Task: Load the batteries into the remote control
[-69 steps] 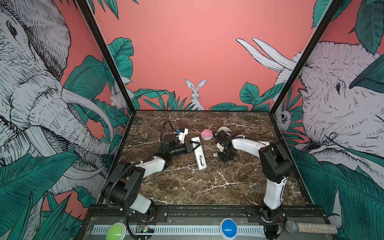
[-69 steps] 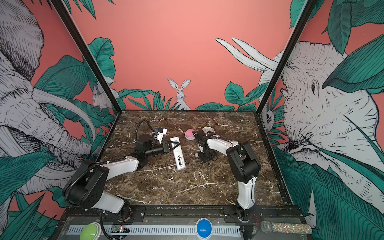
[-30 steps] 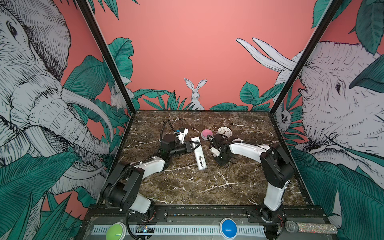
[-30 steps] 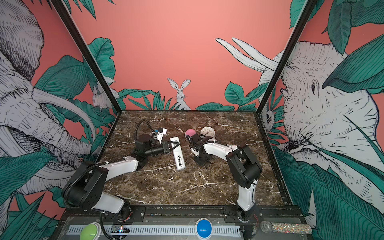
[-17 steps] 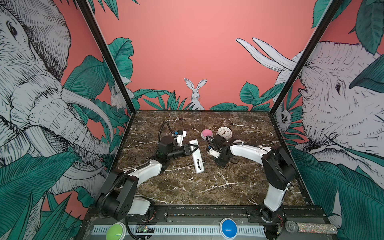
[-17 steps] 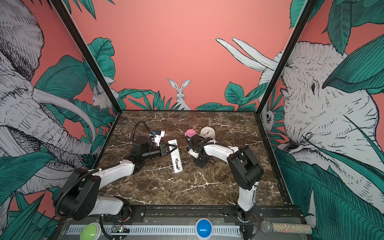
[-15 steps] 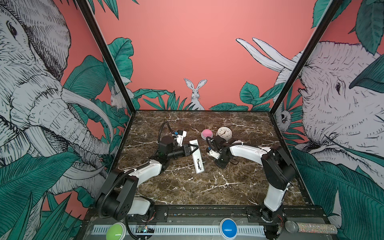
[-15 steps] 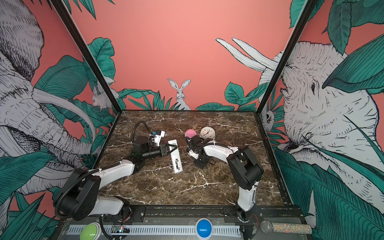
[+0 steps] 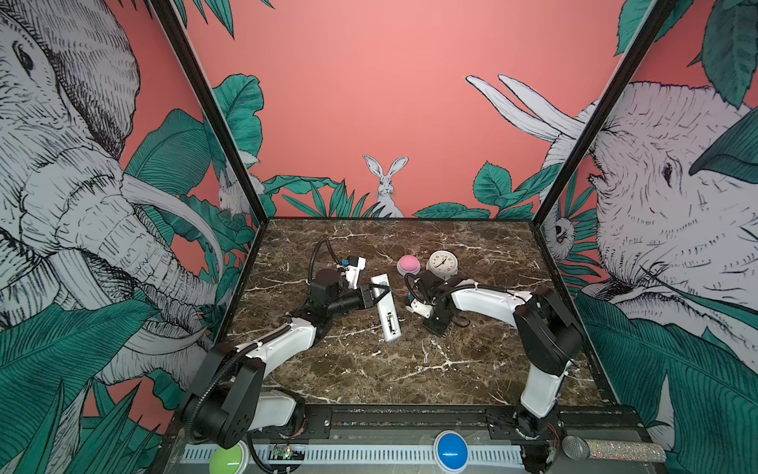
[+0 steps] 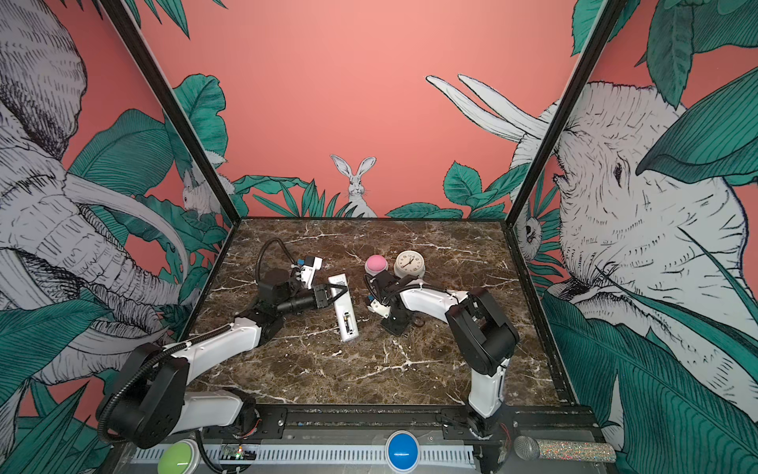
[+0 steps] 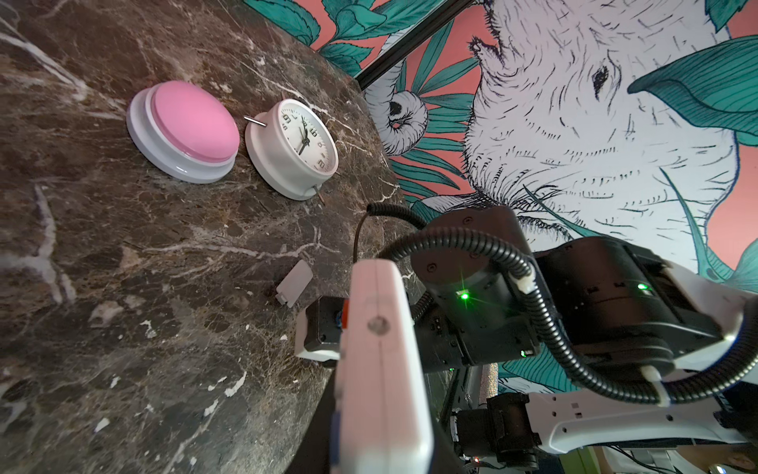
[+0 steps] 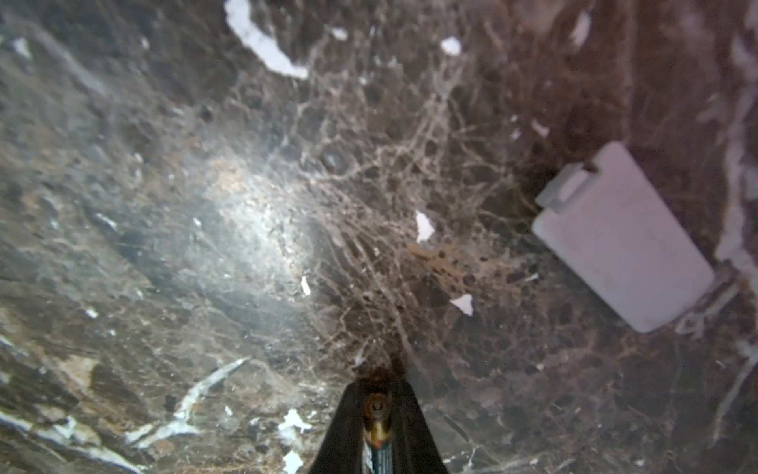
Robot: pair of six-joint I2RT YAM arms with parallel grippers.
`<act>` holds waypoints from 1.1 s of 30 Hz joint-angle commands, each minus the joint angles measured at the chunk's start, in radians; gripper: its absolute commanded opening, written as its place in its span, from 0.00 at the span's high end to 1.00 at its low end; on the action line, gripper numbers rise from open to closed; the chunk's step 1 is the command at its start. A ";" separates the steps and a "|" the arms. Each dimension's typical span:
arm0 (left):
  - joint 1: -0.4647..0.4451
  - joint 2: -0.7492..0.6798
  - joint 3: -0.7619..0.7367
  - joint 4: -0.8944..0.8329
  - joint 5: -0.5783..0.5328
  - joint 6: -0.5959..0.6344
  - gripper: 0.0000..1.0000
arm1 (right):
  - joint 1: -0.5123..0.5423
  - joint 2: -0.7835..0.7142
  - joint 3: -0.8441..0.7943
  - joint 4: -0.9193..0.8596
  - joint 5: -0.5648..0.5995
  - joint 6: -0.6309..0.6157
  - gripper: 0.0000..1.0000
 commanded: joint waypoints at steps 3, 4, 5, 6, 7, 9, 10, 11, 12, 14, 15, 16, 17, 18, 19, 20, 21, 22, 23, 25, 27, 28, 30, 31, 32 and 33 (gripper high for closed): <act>0.006 -0.076 0.004 -0.073 -0.044 0.057 1.00 | 0.007 -0.008 0.013 -0.018 0.000 0.020 0.78; 0.006 -0.086 0.005 -0.085 -0.051 0.064 1.00 | 0.008 -0.014 0.015 -0.017 -0.002 0.026 0.76; 0.006 -0.094 0.006 -0.093 -0.057 0.069 1.00 | 0.007 -0.020 0.015 -0.017 -0.007 0.032 0.74; 0.006 -0.099 0.007 -0.100 -0.060 0.073 1.00 | 0.010 -0.026 0.017 -0.017 -0.011 0.037 0.72; 0.006 -0.101 0.005 -0.104 -0.061 0.077 1.00 | 0.010 -0.033 0.018 -0.017 -0.015 0.044 0.71; 0.006 -0.101 0.004 -0.103 -0.060 0.077 1.00 | 0.010 -0.049 0.021 -0.016 -0.019 0.057 0.69; 0.006 -0.101 0.003 -0.100 -0.059 0.075 1.00 | 0.009 -0.059 0.023 -0.017 -0.019 0.067 0.67; 0.006 -0.100 -0.001 -0.095 -0.058 0.073 1.00 | 0.010 -0.072 0.024 -0.017 -0.018 0.080 0.66; 0.007 -0.102 -0.003 -0.094 -0.059 0.073 1.00 | 0.010 -0.084 0.025 -0.015 -0.011 0.098 0.64; 0.005 -0.103 -0.007 -0.090 -0.063 0.073 1.00 | 0.009 -0.117 0.025 -0.011 0.049 0.161 0.63; 0.005 -0.105 -0.009 -0.088 -0.064 0.074 1.00 | 0.010 -0.134 0.023 -0.010 0.069 0.194 0.62; 0.006 -0.104 -0.013 -0.082 -0.069 0.073 1.00 | 0.009 -0.157 0.020 -0.002 0.091 0.244 0.61; 0.006 -0.102 -0.016 -0.075 -0.072 0.073 1.00 | 0.010 -0.181 0.016 0.008 0.106 0.301 0.59; 0.007 -0.101 -0.018 -0.071 -0.075 0.073 1.00 | 0.009 -0.202 0.013 0.018 0.113 0.352 0.57; 0.006 -0.099 -0.021 -0.065 -0.076 0.073 1.00 | 0.010 -0.221 0.019 0.012 0.124 0.416 0.55; 0.006 -0.098 -0.023 -0.060 -0.078 0.072 1.00 | 0.010 -0.225 0.028 -0.003 0.129 0.483 0.54; 0.006 -0.097 -0.026 -0.055 -0.080 0.073 1.00 | 0.010 -0.261 0.036 -0.013 0.122 0.538 0.52; 0.006 -0.096 -0.029 -0.049 -0.080 0.074 1.00 | 0.008 -0.278 0.038 -0.011 0.095 0.592 0.48; 0.006 -0.095 -0.031 -0.045 -0.080 0.074 1.00 | 0.010 -0.292 0.039 -0.012 0.075 0.650 0.45; 0.006 -0.093 -0.032 -0.042 -0.080 0.082 1.00 | 0.009 -0.317 0.032 -0.015 0.057 0.749 0.42; 0.006 -0.096 -0.034 -0.042 -0.080 0.091 1.00 | 0.010 -0.346 0.009 0.011 0.037 0.841 0.38; 0.006 -0.097 -0.034 -0.042 -0.080 0.094 1.00 | 0.010 -0.362 -0.001 0.018 0.042 0.895 0.37; 0.006 -0.100 -0.036 -0.042 -0.080 0.099 1.00 | 0.010 -0.401 -0.034 0.042 0.064 1.014 0.35; 0.006 -0.102 -0.037 -0.044 -0.080 0.104 1.00 | 0.010 -0.423 -0.064 0.078 0.068 1.082 0.35; 0.006 -0.105 -0.037 -0.047 -0.080 0.107 1.00 | 0.010 -0.439 -0.089 0.104 0.075 1.148 0.35; 0.006 -0.108 -0.038 -0.049 -0.080 0.112 1.00 | 0.010 -0.445 -0.104 0.110 0.081 1.213 0.37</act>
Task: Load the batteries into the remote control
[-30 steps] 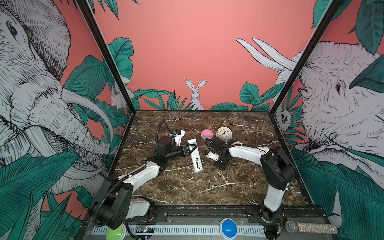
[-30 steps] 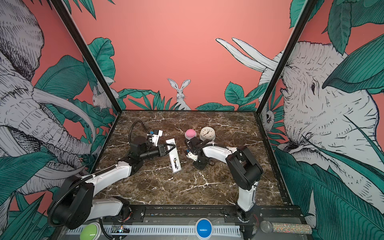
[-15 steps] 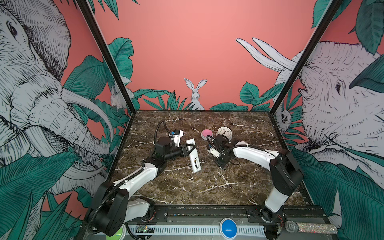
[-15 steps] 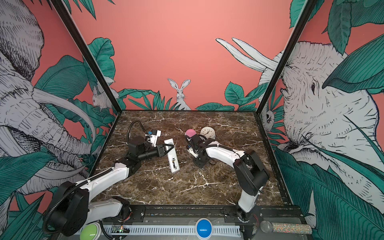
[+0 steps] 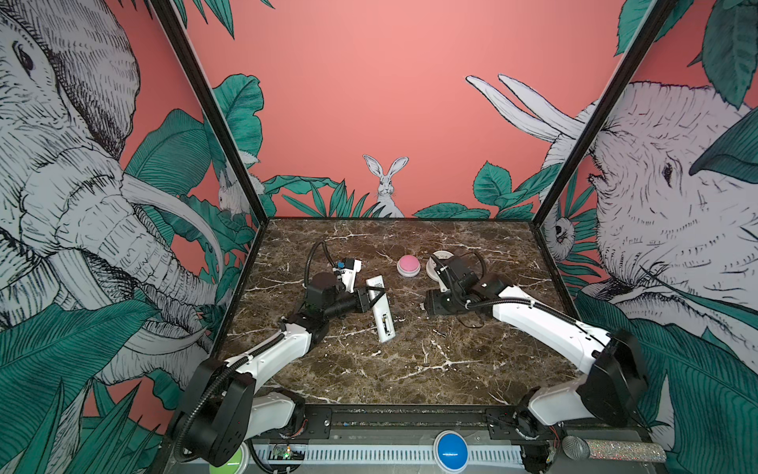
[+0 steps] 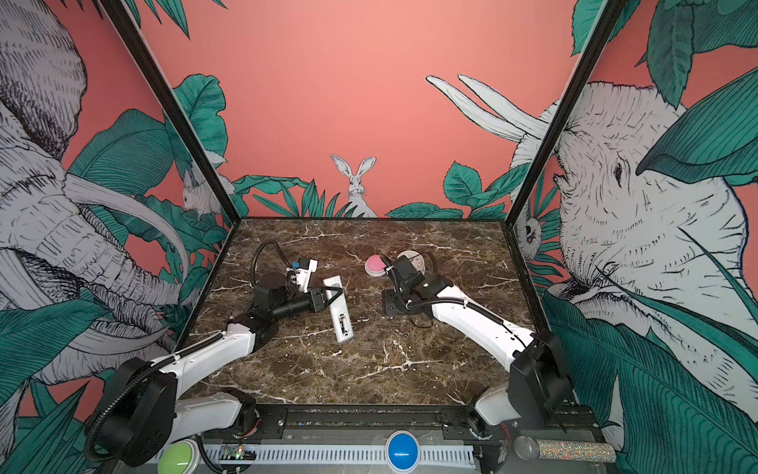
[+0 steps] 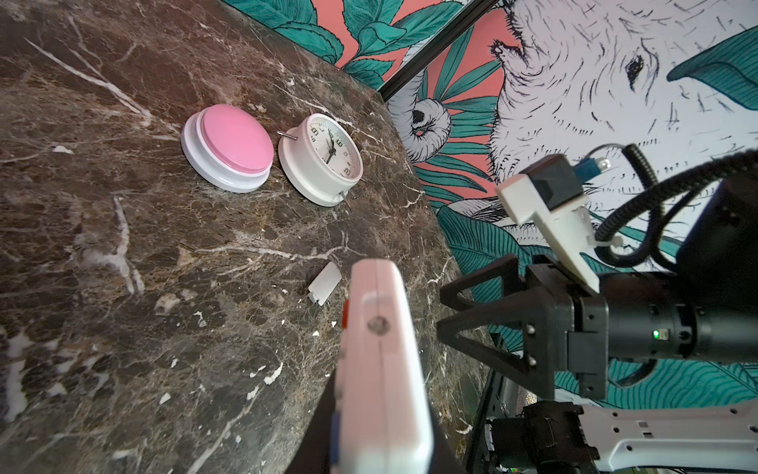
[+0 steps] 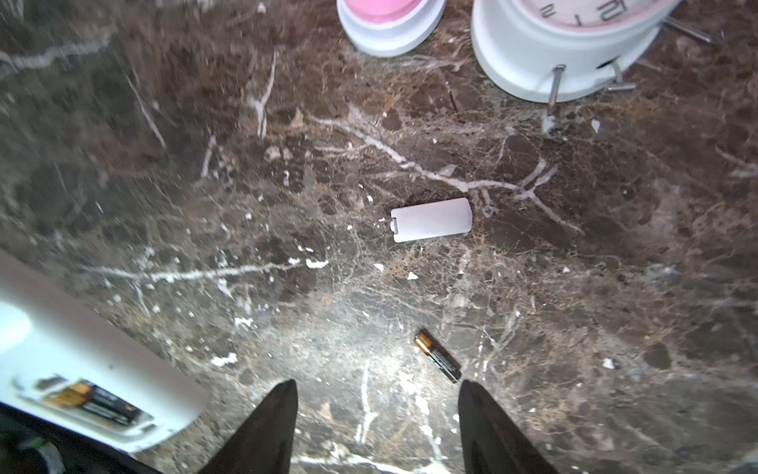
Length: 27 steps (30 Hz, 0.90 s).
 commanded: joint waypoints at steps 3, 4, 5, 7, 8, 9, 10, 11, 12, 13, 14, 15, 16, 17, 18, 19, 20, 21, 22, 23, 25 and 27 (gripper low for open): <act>0.006 -0.048 -0.015 0.026 0.001 0.035 1.00 | 0.005 -0.020 -0.066 0.027 0.022 0.438 0.41; 0.006 -0.056 -0.016 0.022 -0.031 0.039 1.00 | 0.004 -0.015 -0.069 0.028 0.013 0.479 0.41; 0.005 -0.061 -0.018 0.019 -0.036 0.042 1.00 | 0.005 -0.011 -0.075 0.031 0.009 0.517 0.40; 0.005 -0.067 -0.019 0.014 -0.038 0.050 1.00 | 0.006 -0.006 -0.085 0.041 0.007 0.564 0.39; 0.007 -0.068 -0.018 0.010 -0.038 0.055 1.00 | 0.006 -0.002 -0.088 0.039 0.010 0.584 0.37; 0.006 -0.070 -0.018 0.007 -0.037 0.058 1.00 | 0.005 0.001 -0.091 0.039 0.014 0.598 0.36; 0.006 -0.071 -0.015 0.003 -0.036 0.062 1.00 | 0.006 0.004 -0.097 0.037 0.015 0.620 0.34; 0.006 -0.071 -0.014 0.003 -0.036 0.066 1.00 | 0.006 0.007 -0.106 0.043 0.013 0.640 0.31; 0.005 -0.072 -0.013 -0.002 -0.035 0.071 1.00 | 0.006 0.008 -0.112 0.044 0.008 0.655 0.30; 0.006 -0.073 -0.011 -0.004 -0.034 0.074 1.00 | 0.006 0.010 -0.124 0.053 0.002 0.673 0.28; 0.006 -0.072 -0.009 -0.005 -0.034 0.077 1.00 | 0.005 0.009 -0.138 0.065 -0.003 0.704 0.28; 0.005 -0.074 -0.010 -0.006 -0.035 0.079 1.00 | 0.006 0.009 -0.152 0.081 -0.006 0.728 0.27; 0.006 -0.075 -0.010 -0.007 -0.035 0.079 1.00 | 0.006 0.009 -0.166 0.099 -0.008 0.749 0.28; 0.006 -0.079 -0.009 -0.009 -0.032 0.080 1.00 | 0.005 0.013 -0.174 0.111 -0.007 0.764 0.28; 0.006 -0.083 -0.011 -0.012 -0.033 0.081 1.00 | 0.006 0.017 -0.177 0.117 -0.006 0.773 0.29; 0.005 -0.087 -0.012 -0.013 -0.032 0.083 1.00 | 0.005 0.024 -0.179 0.125 -0.005 0.780 0.30; 0.005 -0.091 -0.014 -0.019 -0.034 0.085 1.00 | 0.005 0.032 -0.180 0.132 -0.002 0.784 0.31; 0.006 -0.093 -0.016 -0.021 -0.035 0.086 1.00 | 0.004 0.042 -0.183 0.137 -0.004 0.791 0.32; 0.005 -0.096 -0.017 -0.023 -0.036 0.089 1.00 | 0.004 0.054 -0.188 0.151 -0.014 0.796 0.33; 0.006 -0.100 -0.019 -0.028 -0.036 0.090 1.00 | 0.005 0.063 -0.193 0.169 -0.027 0.800 0.35; 0.005 -0.106 -0.019 -0.037 -0.038 0.097 1.00 | 0.004 0.082 -0.197 0.191 -0.045 0.802 0.37; 0.006 -0.114 -0.019 -0.046 -0.043 0.103 1.00 | 0.005 0.093 -0.195 0.190 -0.043 0.800 0.38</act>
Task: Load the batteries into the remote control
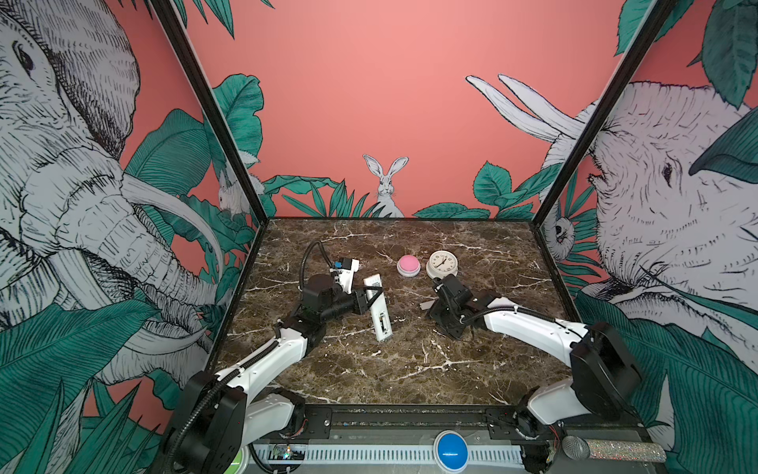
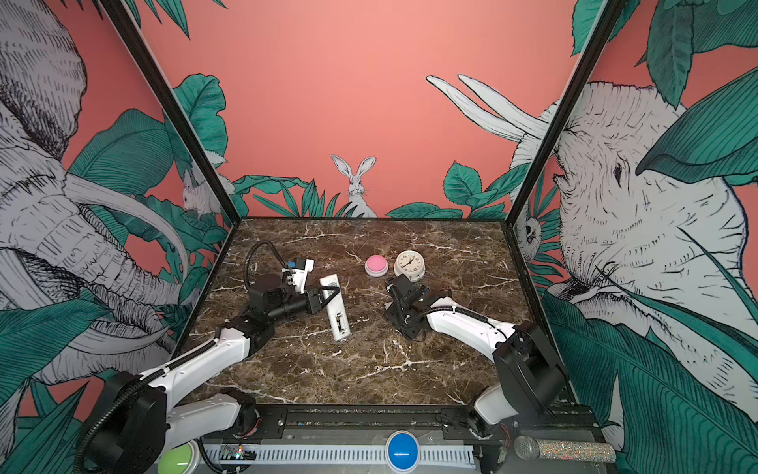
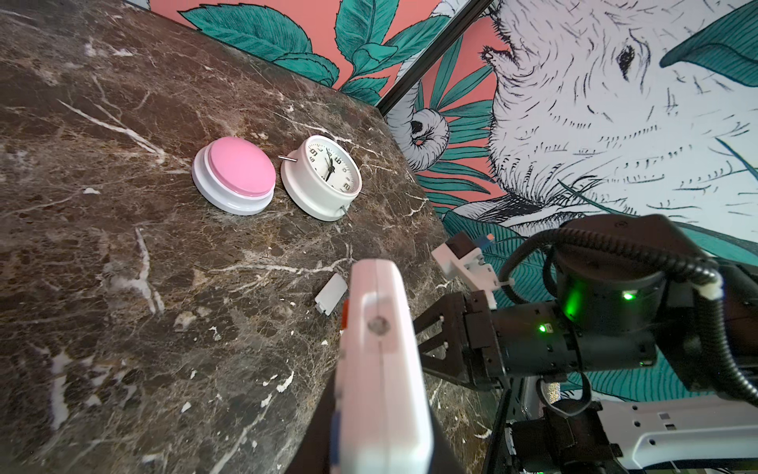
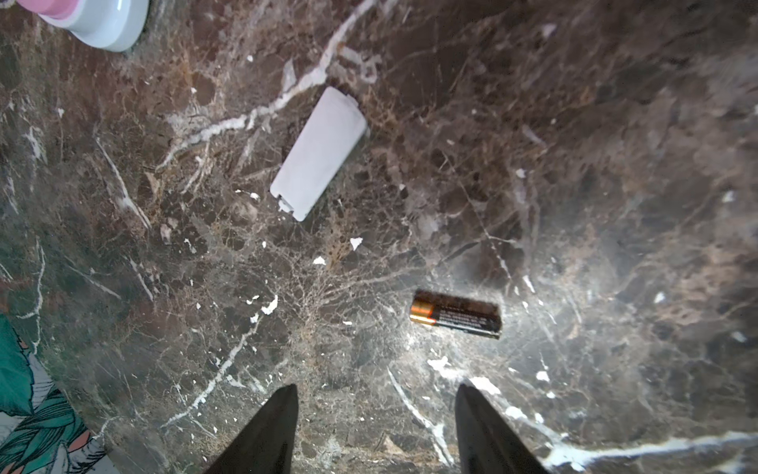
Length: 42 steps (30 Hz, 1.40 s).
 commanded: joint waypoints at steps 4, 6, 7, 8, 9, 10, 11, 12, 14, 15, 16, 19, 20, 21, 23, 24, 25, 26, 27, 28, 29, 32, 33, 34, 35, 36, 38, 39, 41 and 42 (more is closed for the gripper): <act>0.006 -0.046 -0.008 -0.018 -0.018 0.032 1.00 | 0.000 0.021 -0.028 0.033 0.021 0.145 0.39; 0.006 -0.046 -0.007 -0.018 -0.018 0.033 1.00 | 0.000 0.024 -0.029 0.025 0.024 0.144 0.39; 0.006 -0.046 -0.008 -0.018 -0.020 0.034 1.00 | 0.000 0.027 -0.029 0.019 0.025 0.143 0.39; 0.006 -0.043 -0.007 -0.018 -0.019 0.034 1.00 | 0.000 0.030 -0.029 0.015 0.027 0.142 0.39; 0.006 -0.042 -0.007 -0.020 -0.019 0.034 1.00 | -0.002 0.030 -0.030 0.013 0.026 0.141 0.39; 0.006 -0.040 -0.007 -0.020 -0.018 0.035 1.00 | -0.003 0.030 -0.033 0.017 0.027 0.141 0.39; 0.006 -0.039 -0.007 -0.021 -0.018 0.037 1.00 | -0.003 0.030 -0.036 0.018 0.027 0.141 0.39; 0.005 -0.039 -0.007 -0.021 -0.019 0.038 1.00 | -0.005 0.029 -0.040 0.023 0.027 0.146 0.39; 0.006 -0.039 -0.006 -0.023 -0.019 0.040 1.00 | -0.007 0.024 -0.055 0.032 0.029 0.157 0.39; 0.005 -0.041 -0.005 -0.023 -0.018 0.041 1.00 | -0.009 0.021 -0.061 0.035 0.032 0.160 0.39; 0.007 -0.040 -0.004 -0.024 -0.017 0.042 1.00 | -0.012 0.017 -0.068 0.039 0.033 0.165 0.39; 0.006 -0.036 -0.005 -0.023 -0.017 0.044 1.00 | -0.023 0.012 -0.080 0.043 0.036 0.166 0.39; 0.006 -0.035 -0.005 -0.023 -0.019 0.044 1.00 | -0.026 0.011 -0.079 0.039 0.038 0.162 0.39; 0.006 -0.035 -0.005 -0.022 -0.018 0.045 1.00 | -0.031 0.008 -0.081 0.039 0.038 0.161 0.39; 0.006 -0.036 -0.005 -0.023 -0.021 0.046 1.00 | -0.038 0.005 -0.092 0.057 0.032 0.165 0.39; 0.005 -0.037 -0.005 -0.023 -0.022 0.047 1.00 | -0.041 0.006 -0.095 0.062 0.027 0.166 0.39; 0.006 -0.037 -0.004 -0.023 -0.022 0.048 1.00 | -0.044 0.008 -0.097 0.067 0.025 0.169 0.39; 0.006 -0.036 -0.005 -0.024 -0.022 0.048 1.00 | -0.045 0.011 -0.099 0.072 0.022 0.170 0.39; 0.006 -0.036 -0.002 -0.023 -0.022 0.047 1.00 | -0.046 0.012 -0.099 0.076 0.021 0.171 0.39; 0.006 -0.037 -0.005 -0.026 -0.022 0.047 1.00 | -0.046 0.012 -0.102 0.079 0.021 0.175 0.39; 0.006 -0.037 -0.005 -0.026 -0.023 0.049 1.00 | -0.046 0.013 -0.104 0.086 0.019 0.178 0.39; 0.006 -0.034 -0.006 -0.026 -0.022 0.050 1.00 | -0.046 0.010 -0.112 0.102 0.012 0.194 0.39; 0.006 -0.032 -0.006 -0.024 -0.021 0.049 1.00 | -0.045 0.009 -0.112 0.106 0.010 0.198 0.39; 0.006 -0.030 -0.006 -0.021 -0.020 0.049 1.00 | -0.046 0.008 -0.114 0.109 0.007 0.205 0.39; 0.005 -0.029 -0.006 -0.017 -0.018 0.047 1.00 | -0.046 0.007 -0.117 0.116 0.003 0.210 0.39; 0.006 -0.027 -0.006 -0.015 -0.016 0.046 1.00 | -0.047 0.005 -0.120 0.120 0.000 0.214 0.39; 0.006 -0.026 -0.006 -0.012 -0.016 0.044 1.00 | -0.046 0.003 -0.125 0.128 -0.008 0.231 0.39; 0.006 -0.027 -0.008 -0.011 -0.017 0.044 1.00 | -0.046 0.002 -0.129 0.133 -0.011 0.243 0.38; 0.006 -0.024 -0.007 -0.008 -0.016 0.044 1.00 | -0.046 0.002 -0.139 0.152 -0.023 0.271 0.38; 0.006 -0.023 -0.008 -0.006 -0.014 0.043 1.00 | -0.046 0.005 -0.139 0.151 -0.024 0.277 0.38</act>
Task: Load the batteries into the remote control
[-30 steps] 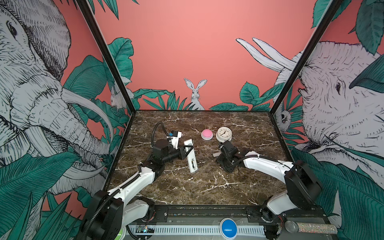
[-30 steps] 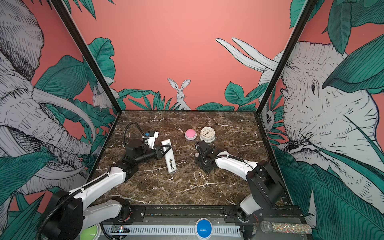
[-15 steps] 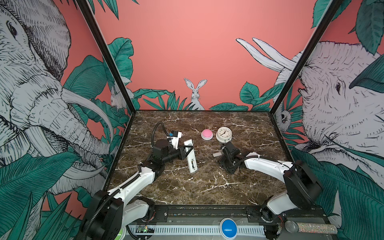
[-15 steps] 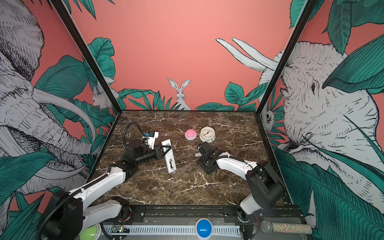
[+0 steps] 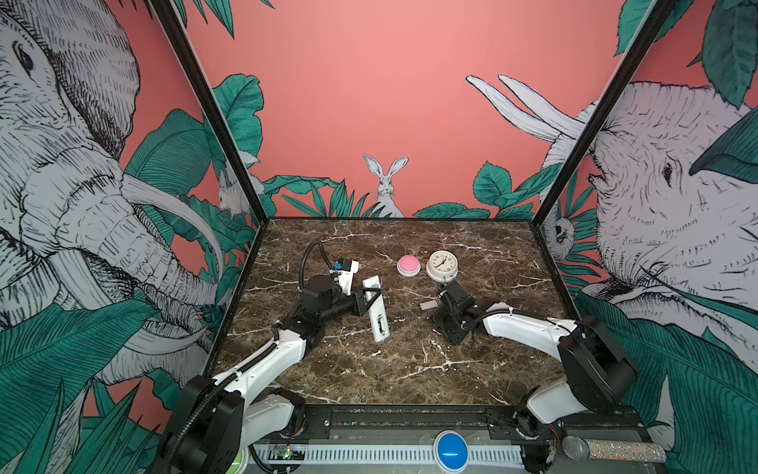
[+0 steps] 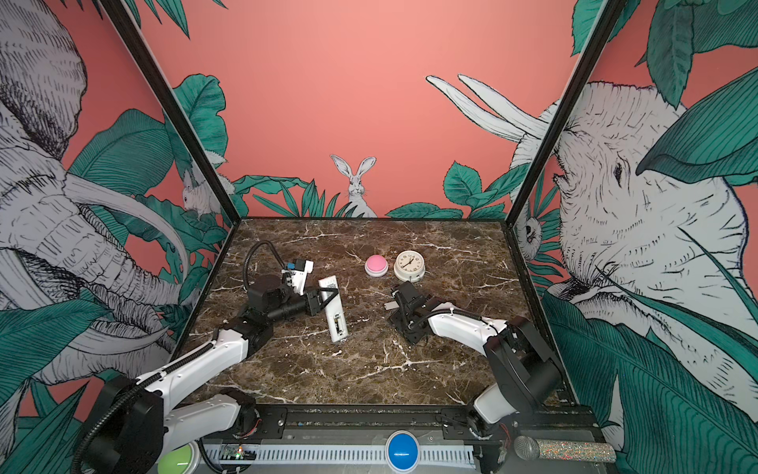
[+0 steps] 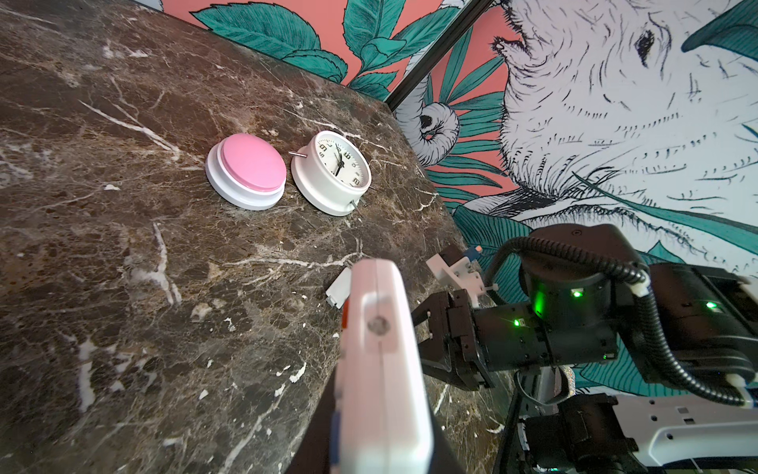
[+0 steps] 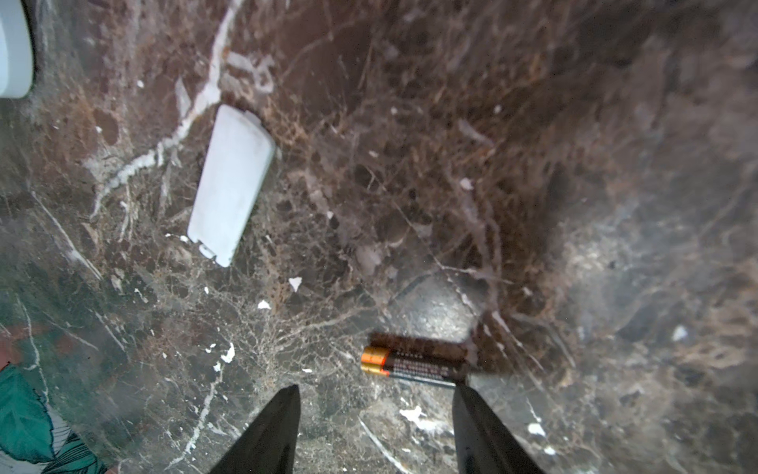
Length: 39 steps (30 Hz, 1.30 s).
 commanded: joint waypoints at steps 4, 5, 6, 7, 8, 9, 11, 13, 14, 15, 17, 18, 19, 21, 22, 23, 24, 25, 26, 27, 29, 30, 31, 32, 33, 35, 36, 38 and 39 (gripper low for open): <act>0.005 -0.011 -0.010 0.041 0.003 0.005 1.00 | -0.002 -0.005 -0.010 -0.002 0.009 0.208 0.38; 0.006 -0.010 -0.012 0.041 0.003 0.005 1.00 | -0.001 -0.004 -0.012 -0.001 0.009 0.219 0.38; 0.005 -0.010 -0.011 0.042 0.003 0.005 1.00 | -0.001 -0.003 -0.013 0.001 0.008 0.227 0.38; 0.006 -0.010 -0.012 0.042 0.002 0.005 1.00 | -0.001 -0.002 -0.014 0.004 0.008 0.233 0.38; 0.006 -0.009 -0.011 0.043 0.002 0.006 1.00 | -0.001 0.000 -0.014 0.003 0.008 0.238 0.39; 0.006 -0.008 -0.011 0.045 0.002 0.005 1.00 | -0.001 0.001 -0.016 0.003 0.008 0.240 0.39; 0.007 -0.008 -0.010 0.047 0.002 0.006 1.00 | -0.001 0.004 -0.022 0.004 0.012 0.248 0.40; 0.006 -0.008 -0.009 0.048 0.003 0.004 1.00 | -0.003 0.008 -0.026 0.007 0.010 0.253 0.41; 0.007 -0.007 -0.008 0.050 0.003 0.007 1.00 | -0.003 0.010 -0.030 0.011 0.008 0.255 0.41; 0.006 -0.007 -0.007 0.050 0.003 0.007 1.00 | -0.003 0.013 -0.033 0.013 0.006 0.258 0.42; 0.006 -0.007 -0.007 0.050 0.003 0.008 1.00 | -0.003 0.017 -0.035 0.018 0.003 0.260 0.43; 0.006 -0.007 -0.007 0.050 0.002 0.008 1.00 | -0.003 0.018 -0.036 0.015 0.002 0.258 0.43; 0.006 -0.007 -0.007 0.050 0.003 0.009 1.00 | -0.003 0.020 -0.037 0.018 0.002 0.258 0.44; 0.006 -0.007 -0.006 0.051 0.002 0.009 1.00 | -0.006 0.024 -0.037 0.016 0.002 0.252 0.44; 0.006 -0.007 -0.007 0.052 0.001 0.010 1.00 | -0.008 0.028 -0.039 0.015 0.002 0.249 0.45; 0.006 -0.007 -0.007 0.052 0.001 0.010 1.00 | -0.011 0.031 -0.041 0.018 0.001 0.245 0.45; 0.007 -0.007 -0.006 0.053 0.000 0.010 1.00 | -0.012 0.035 -0.045 0.021 0.000 0.243 0.46; 0.005 -0.007 -0.006 0.053 0.001 0.010 1.00 | -0.013 0.040 -0.045 0.024 -0.003 0.239 0.48; 0.005 -0.008 -0.007 0.053 0.000 0.010 1.00 | -0.015 0.043 -0.046 0.024 -0.003 0.235 0.49; 0.006 -0.009 -0.008 0.053 0.000 0.010 1.00 | -0.016 0.046 -0.045 0.024 -0.005 0.231 0.50; 0.006 -0.010 -0.009 0.054 -0.002 0.009 1.00 | -0.017 0.050 -0.045 0.025 -0.005 0.219 0.53; 0.006 -0.011 -0.010 0.055 -0.003 0.010 1.00 | -0.018 0.053 -0.045 0.026 -0.005 0.213 0.55; 0.005 -0.012 -0.010 0.055 -0.004 0.010 1.00 | -0.018 0.055 -0.045 0.024 -0.004 0.207 0.57; 0.006 -0.011 -0.011 0.055 -0.005 0.010 1.00 | -0.021 0.057 -0.047 0.026 -0.005 0.203 0.58; 0.006 -0.012 -0.010 0.055 -0.005 0.010 1.00 | -0.023 0.058 -0.048 0.024 -0.005 0.200 0.59; 0.007 -0.012 -0.010 0.056 -0.006 0.010 1.00 | -0.023 0.060 -0.051 0.022 0.001 0.188 0.62; 0.006 -0.011 -0.010 0.056 -0.007 0.011 1.00 | -0.023 0.062 -0.053 0.021 0.002 0.181 0.63; 0.006 -0.010 -0.012 0.058 -0.009 0.011 1.00 | -0.023 0.071 -0.053 0.020 0.000 0.161 0.67; 0.006 -0.011 -0.012 0.059 -0.009 0.010 1.00 | -0.023 0.076 -0.053 0.019 -0.002 0.152 0.68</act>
